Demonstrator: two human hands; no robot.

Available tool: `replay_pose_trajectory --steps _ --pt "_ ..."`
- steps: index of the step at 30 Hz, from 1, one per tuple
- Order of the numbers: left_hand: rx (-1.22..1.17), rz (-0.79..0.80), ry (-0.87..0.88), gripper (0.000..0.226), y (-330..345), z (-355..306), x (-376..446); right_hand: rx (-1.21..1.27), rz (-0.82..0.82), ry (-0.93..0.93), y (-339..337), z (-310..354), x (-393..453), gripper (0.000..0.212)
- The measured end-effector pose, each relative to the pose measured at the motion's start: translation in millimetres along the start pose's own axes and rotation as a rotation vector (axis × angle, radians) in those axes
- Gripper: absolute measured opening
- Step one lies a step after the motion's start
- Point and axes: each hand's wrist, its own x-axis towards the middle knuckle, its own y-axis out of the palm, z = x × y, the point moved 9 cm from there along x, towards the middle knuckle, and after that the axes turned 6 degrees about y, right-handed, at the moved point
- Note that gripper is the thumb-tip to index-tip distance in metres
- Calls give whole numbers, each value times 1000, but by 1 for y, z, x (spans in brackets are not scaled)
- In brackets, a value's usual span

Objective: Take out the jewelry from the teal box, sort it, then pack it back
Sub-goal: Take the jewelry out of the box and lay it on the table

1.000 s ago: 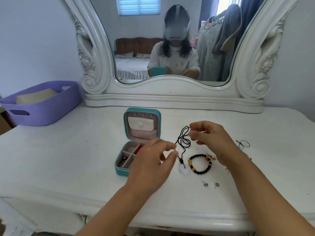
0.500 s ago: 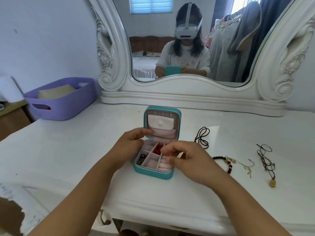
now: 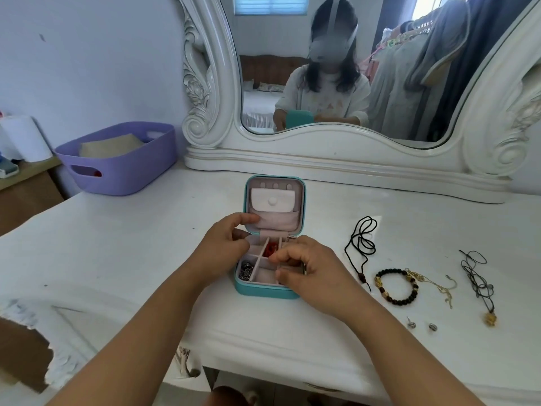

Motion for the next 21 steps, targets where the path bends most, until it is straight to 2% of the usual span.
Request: replay_pose_trajectory --steps 7,11,16,21 --pt "33 -88 95 38 -3 -2 0 -13 -40 18 6 3 2 15" --pt "-25 -120 54 43 -9 6 -1 -120 -103 14 7 21 11 6" --pt "-91 -107 89 43 -7 2 -5 -350 -41 29 33 31 29 12" --pt "-142 -69 105 39 -6 1 -5 -424 -8 51 38 30 33 15"
